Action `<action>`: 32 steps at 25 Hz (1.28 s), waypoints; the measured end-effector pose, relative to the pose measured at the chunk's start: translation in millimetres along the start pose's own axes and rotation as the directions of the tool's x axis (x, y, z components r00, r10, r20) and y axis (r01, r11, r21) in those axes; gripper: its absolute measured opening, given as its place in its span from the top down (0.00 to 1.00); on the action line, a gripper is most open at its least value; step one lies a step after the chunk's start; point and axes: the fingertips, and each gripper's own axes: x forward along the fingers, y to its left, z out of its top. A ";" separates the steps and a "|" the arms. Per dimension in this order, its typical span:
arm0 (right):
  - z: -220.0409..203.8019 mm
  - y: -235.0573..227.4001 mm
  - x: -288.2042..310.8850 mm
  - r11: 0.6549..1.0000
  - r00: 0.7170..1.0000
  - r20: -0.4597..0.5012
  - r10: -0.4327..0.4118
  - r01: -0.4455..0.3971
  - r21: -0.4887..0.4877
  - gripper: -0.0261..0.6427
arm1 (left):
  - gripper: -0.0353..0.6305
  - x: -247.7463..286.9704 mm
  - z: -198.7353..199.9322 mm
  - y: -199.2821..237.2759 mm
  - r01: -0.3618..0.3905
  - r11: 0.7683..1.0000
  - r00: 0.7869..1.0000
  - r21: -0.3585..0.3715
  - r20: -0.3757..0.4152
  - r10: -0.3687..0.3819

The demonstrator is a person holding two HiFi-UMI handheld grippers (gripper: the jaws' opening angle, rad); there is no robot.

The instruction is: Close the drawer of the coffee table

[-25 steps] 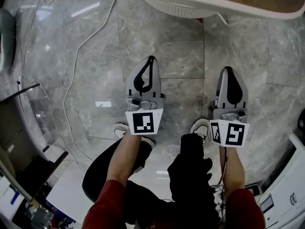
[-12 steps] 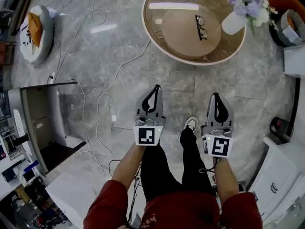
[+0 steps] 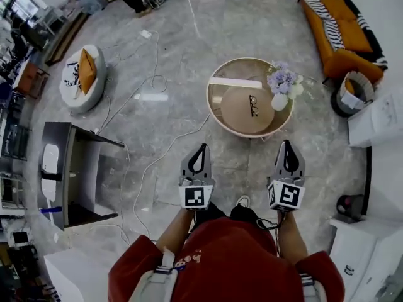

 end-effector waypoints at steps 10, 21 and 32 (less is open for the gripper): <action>77.2 -28.5 -9.9 1.000 0.991 0.131 -0.012 0.013 -0.011 0.92 | 0.93 1.9 87.7 -9.6 -0.019 1.000 0.988 0.019 0.154 0.015; 87.6 -30.3 -15.0 0.998 0.987 0.163 0.014 -0.005 -0.058 0.92 | 0.93 5.8 101.2 -17.3 -0.013 0.999 0.986 0.046 0.168 0.005; 83.5 -24.1 -13.0 0.997 0.988 0.154 0.031 -0.020 -0.071 0.92 | 0.93 4.5 98.9 -15.3 -0.019 0.999 0.984 0.041 0.177 0.012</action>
